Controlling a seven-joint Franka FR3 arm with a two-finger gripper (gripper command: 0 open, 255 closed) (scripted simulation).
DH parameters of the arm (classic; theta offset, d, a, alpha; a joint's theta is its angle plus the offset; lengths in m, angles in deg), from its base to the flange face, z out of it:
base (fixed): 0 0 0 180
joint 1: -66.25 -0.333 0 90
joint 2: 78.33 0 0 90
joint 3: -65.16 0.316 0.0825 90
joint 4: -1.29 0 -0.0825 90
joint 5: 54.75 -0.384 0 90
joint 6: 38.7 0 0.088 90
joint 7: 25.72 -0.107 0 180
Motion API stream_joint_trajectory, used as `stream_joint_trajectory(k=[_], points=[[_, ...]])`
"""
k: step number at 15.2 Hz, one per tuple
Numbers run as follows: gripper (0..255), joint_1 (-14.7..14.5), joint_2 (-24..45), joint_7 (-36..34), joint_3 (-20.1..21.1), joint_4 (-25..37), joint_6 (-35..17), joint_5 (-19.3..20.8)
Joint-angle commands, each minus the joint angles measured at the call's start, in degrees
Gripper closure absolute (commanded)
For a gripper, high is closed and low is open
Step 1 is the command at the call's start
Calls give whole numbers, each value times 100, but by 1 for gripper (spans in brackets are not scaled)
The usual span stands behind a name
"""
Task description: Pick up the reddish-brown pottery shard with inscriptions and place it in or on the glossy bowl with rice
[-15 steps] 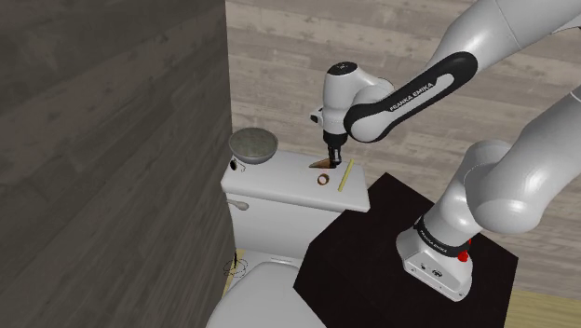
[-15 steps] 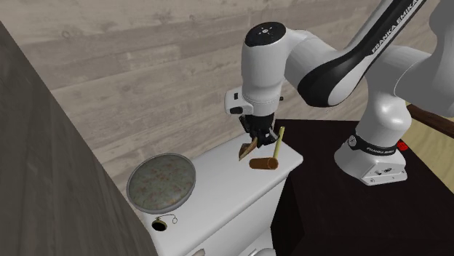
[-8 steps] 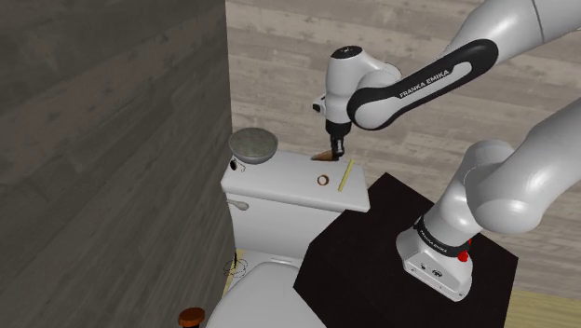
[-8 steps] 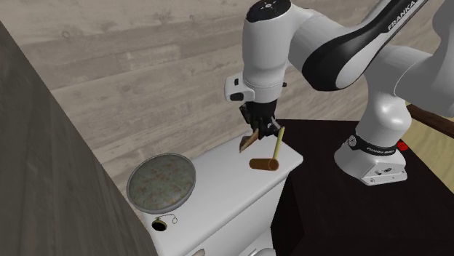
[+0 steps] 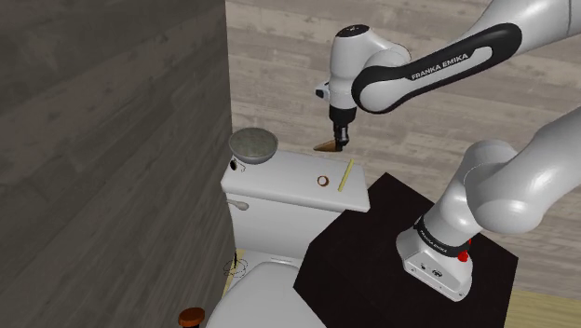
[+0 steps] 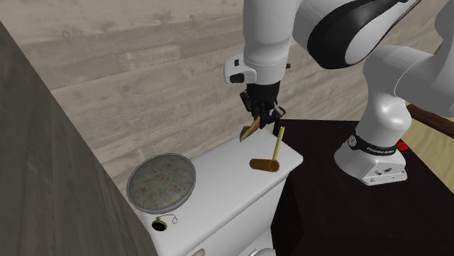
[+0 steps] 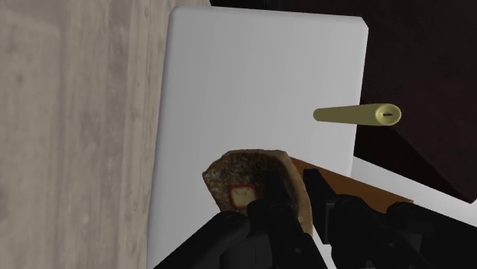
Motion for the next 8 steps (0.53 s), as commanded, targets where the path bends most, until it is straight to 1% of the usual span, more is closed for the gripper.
stream_joint_trajectory(k=[1,8], points=[[255,-8,-119,20,18,58,180,-21],[255,-28,-420,117,64,380,798,-92]])
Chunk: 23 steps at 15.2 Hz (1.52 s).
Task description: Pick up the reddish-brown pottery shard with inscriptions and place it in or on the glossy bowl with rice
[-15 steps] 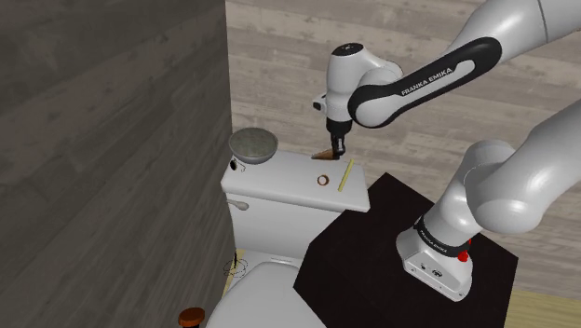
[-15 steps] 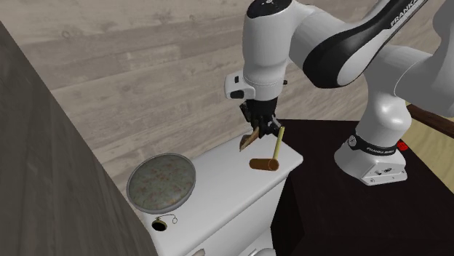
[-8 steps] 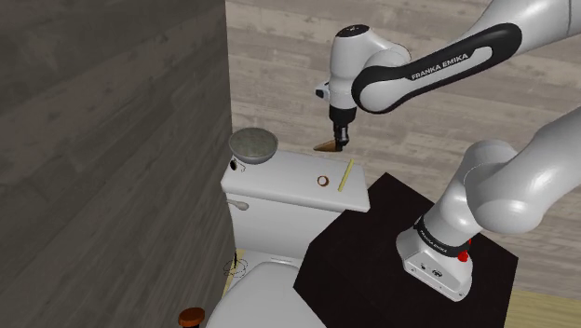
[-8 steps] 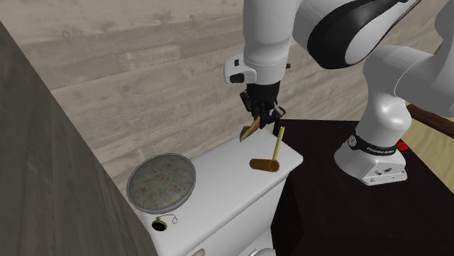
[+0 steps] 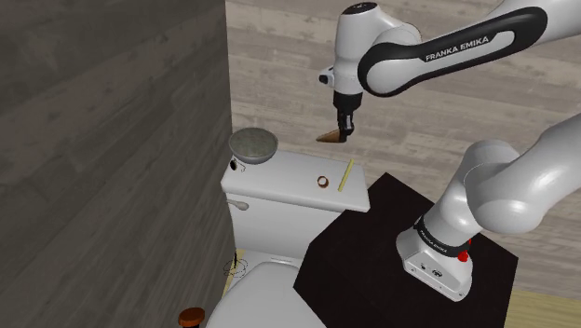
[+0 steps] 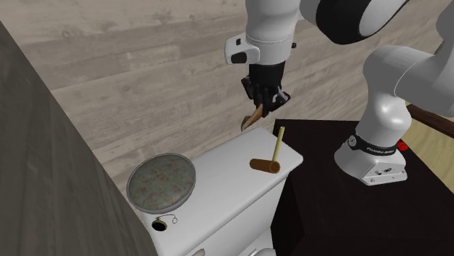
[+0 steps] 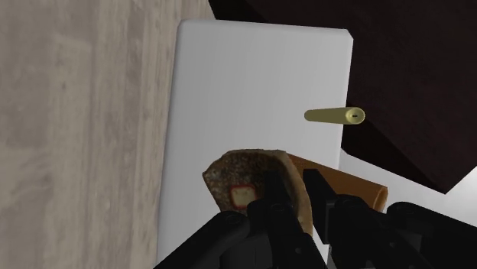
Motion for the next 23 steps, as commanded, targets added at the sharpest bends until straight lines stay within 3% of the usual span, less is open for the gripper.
stream_joint_trajectory(k=[1,3,12,23], points=[[255,-2,-64,35,7,110,174,-16],[255,-43,145,15,33,348,208,-68],[255,-291,2047,-109,205,2501,497,-439],[255,-410,4408,-124,344,5879,1543,-749]])
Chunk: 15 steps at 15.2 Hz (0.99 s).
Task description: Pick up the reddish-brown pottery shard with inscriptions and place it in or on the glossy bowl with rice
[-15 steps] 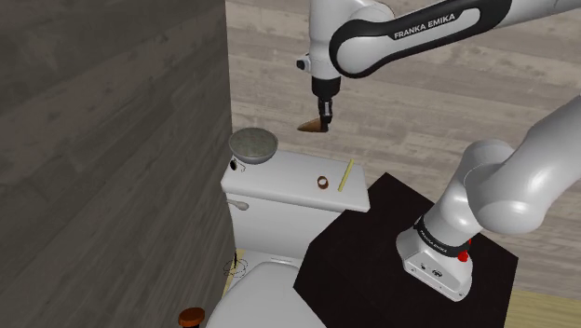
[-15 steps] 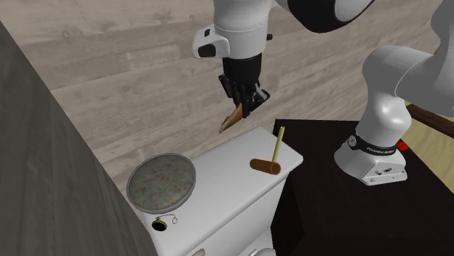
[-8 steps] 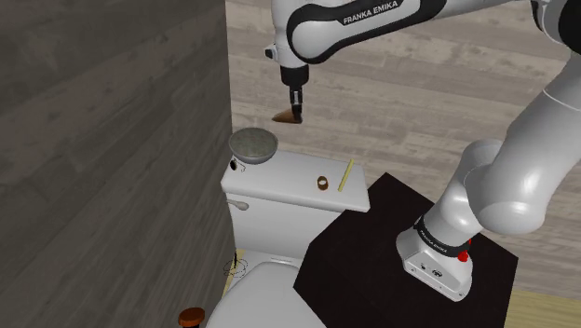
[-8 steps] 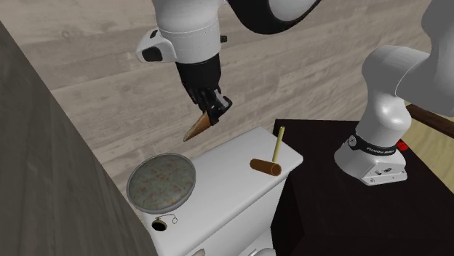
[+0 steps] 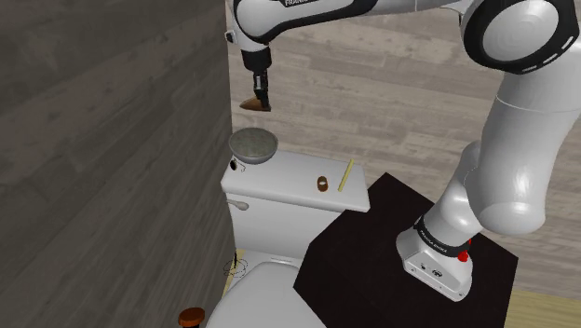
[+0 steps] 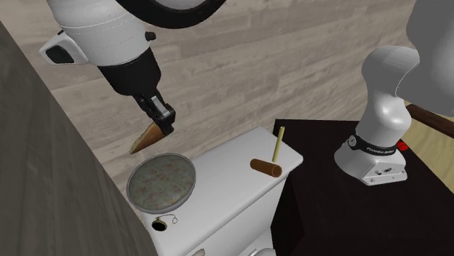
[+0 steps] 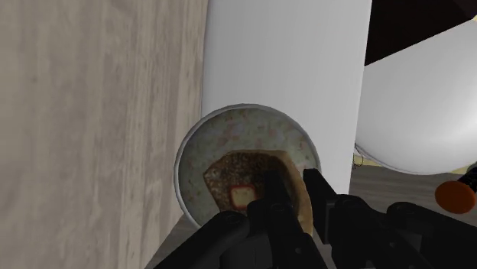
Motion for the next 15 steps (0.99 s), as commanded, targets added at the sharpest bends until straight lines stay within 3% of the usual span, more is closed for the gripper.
stream_joint_trajectory(k=[1,15], points=[[255,-15,220,-31,16,224,8,-20],[255,-1,497,-151,20,-460,-945,-8]])
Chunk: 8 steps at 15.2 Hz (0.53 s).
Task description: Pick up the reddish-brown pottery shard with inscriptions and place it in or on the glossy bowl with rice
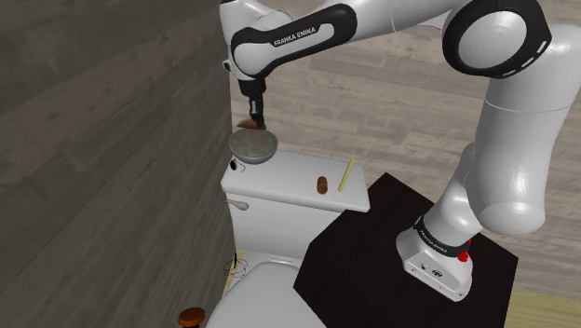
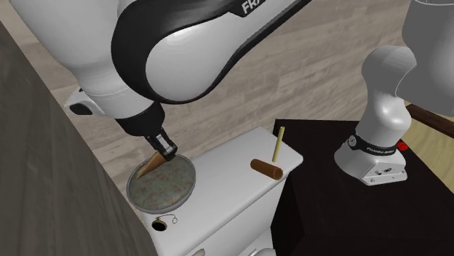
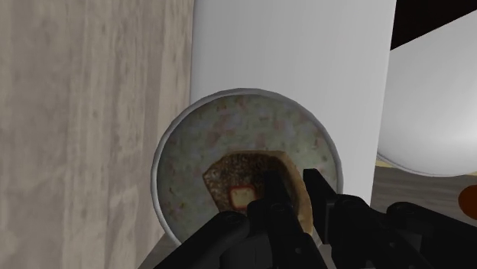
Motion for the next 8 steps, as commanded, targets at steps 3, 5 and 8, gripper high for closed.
stream_joint_trajectory(k=[3,5,8], points=[[255,4,120,-33,2,-127,-249,2],[255,6,180,-49,3,-190,-371,4],[255,6,180,-49,3,-190,-371,4]])
